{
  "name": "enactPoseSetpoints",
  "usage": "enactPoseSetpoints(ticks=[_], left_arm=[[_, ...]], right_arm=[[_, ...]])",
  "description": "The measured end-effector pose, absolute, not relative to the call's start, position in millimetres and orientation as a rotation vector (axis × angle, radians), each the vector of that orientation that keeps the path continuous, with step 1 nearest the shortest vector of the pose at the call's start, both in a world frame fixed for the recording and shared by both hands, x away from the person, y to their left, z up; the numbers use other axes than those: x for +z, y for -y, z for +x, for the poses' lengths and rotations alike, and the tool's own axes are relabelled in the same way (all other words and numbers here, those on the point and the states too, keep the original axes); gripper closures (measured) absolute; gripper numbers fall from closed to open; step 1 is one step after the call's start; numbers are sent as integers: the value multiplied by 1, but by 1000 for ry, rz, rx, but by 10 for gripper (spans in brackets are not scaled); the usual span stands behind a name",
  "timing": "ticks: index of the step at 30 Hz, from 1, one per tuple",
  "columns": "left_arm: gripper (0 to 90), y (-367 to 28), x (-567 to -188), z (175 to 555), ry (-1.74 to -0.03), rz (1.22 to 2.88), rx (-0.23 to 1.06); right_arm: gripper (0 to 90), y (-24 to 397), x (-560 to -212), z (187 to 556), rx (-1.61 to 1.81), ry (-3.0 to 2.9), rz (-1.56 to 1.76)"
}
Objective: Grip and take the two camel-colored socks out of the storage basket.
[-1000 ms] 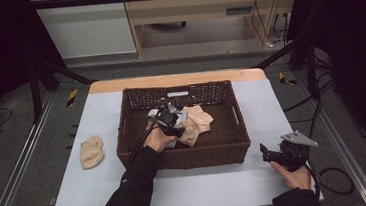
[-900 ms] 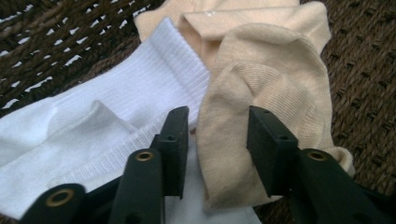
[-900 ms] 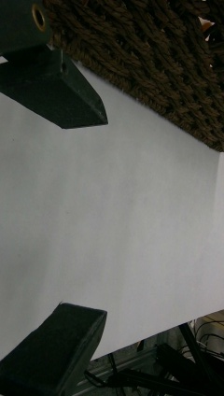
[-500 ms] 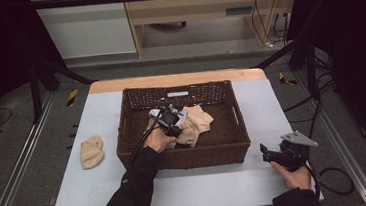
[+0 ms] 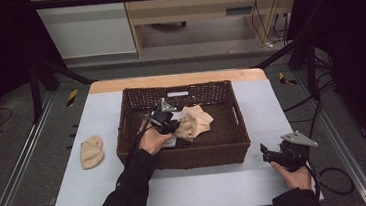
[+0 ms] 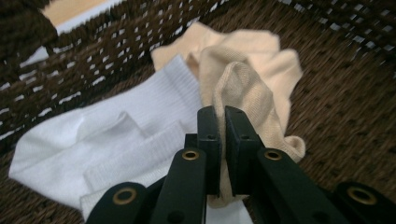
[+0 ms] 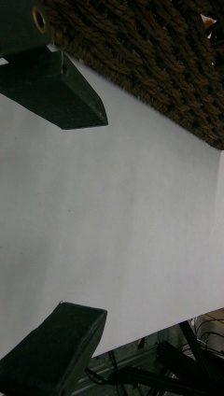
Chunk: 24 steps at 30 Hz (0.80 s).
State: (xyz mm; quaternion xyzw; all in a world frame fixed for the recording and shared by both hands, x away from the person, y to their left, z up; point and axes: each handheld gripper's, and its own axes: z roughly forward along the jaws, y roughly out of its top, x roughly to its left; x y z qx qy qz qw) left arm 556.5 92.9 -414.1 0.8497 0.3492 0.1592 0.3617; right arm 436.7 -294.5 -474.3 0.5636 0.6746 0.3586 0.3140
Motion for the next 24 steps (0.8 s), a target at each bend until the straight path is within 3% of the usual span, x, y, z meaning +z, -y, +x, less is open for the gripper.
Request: enactPoseSetpoints(ticks=[18, 24], left_arm=[[853, -125, -369, 537, -840, 1948, 488], [850, -119, -379, 544, -856, 2034, 485]], right_arm=[[76, 295, -474, 437, 942, -1777, 1492], [76, 294, -475, 437, 939, -1781, 1490]])
